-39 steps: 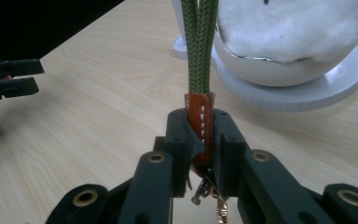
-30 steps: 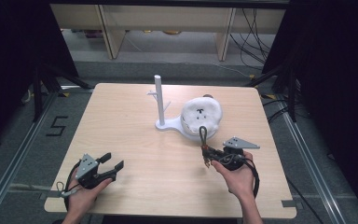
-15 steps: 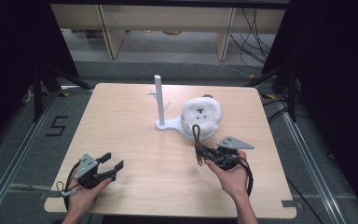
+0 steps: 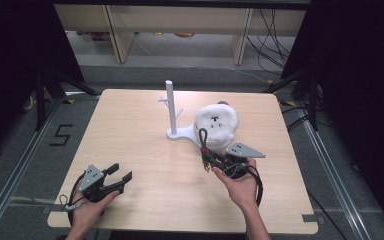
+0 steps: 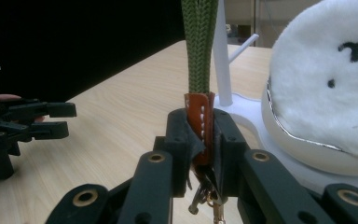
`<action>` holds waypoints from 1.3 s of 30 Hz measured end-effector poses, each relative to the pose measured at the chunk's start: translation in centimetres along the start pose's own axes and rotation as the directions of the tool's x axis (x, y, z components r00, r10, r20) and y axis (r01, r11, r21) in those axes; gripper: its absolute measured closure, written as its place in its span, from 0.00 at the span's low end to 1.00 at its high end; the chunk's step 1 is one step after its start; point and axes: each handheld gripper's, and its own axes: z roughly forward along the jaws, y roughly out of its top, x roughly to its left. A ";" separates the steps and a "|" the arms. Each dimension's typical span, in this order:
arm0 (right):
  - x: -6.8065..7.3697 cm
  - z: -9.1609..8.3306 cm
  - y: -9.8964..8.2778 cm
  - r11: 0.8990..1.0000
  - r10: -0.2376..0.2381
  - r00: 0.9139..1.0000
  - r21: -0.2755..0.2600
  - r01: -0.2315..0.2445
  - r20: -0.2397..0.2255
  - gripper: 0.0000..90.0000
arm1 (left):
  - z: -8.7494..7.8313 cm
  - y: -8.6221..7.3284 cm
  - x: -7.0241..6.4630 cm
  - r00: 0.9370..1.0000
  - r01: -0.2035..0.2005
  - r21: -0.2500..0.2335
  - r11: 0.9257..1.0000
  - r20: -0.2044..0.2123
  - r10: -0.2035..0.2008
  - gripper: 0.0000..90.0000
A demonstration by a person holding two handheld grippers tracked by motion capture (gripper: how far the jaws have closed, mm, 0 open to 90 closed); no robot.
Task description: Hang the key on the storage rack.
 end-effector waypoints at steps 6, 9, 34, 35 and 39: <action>0.6 0.7 0.2 1.000 0.022 1.000 -0.021 -0.022 -0.013 0.88 | -0.2 2.2 -0.9 0.994 0.073 -0.060 0.996 0.089 -0.067 0.39; 0.7 1.2 0.4 0.999 -0.029 0.999 -0.018 0.028 -0.019 0.88 | 0.0 4.0 -1.8 0.983 0.087 -0.099 0.991 0.169 -0.069 0.42; 3.5 4.5 0.9 0.998 -0.053 0.991 -0.034 0.049 -0.119 0.88 | 7.2 12.3 -6.4 0.874 0.109 -0.072 0.991 0.482 -0.061 0.75; 3.6 4.5 0.9 0.998 -0.050 0.992 -0.036 0.046 -0.116 0.88 | 7.3 12.4 -6.4 0.872 0.107 -0.070 0.992 0.486 -0.060 0.76; 3.7 4.5 0.9 0.998 -0.060 0.991 -0.030 0.057 -0.116 0.88 | 7.8 12.4 -6.6 0.864 0.107 -0.044 0.993 0.499 -0.071 0.77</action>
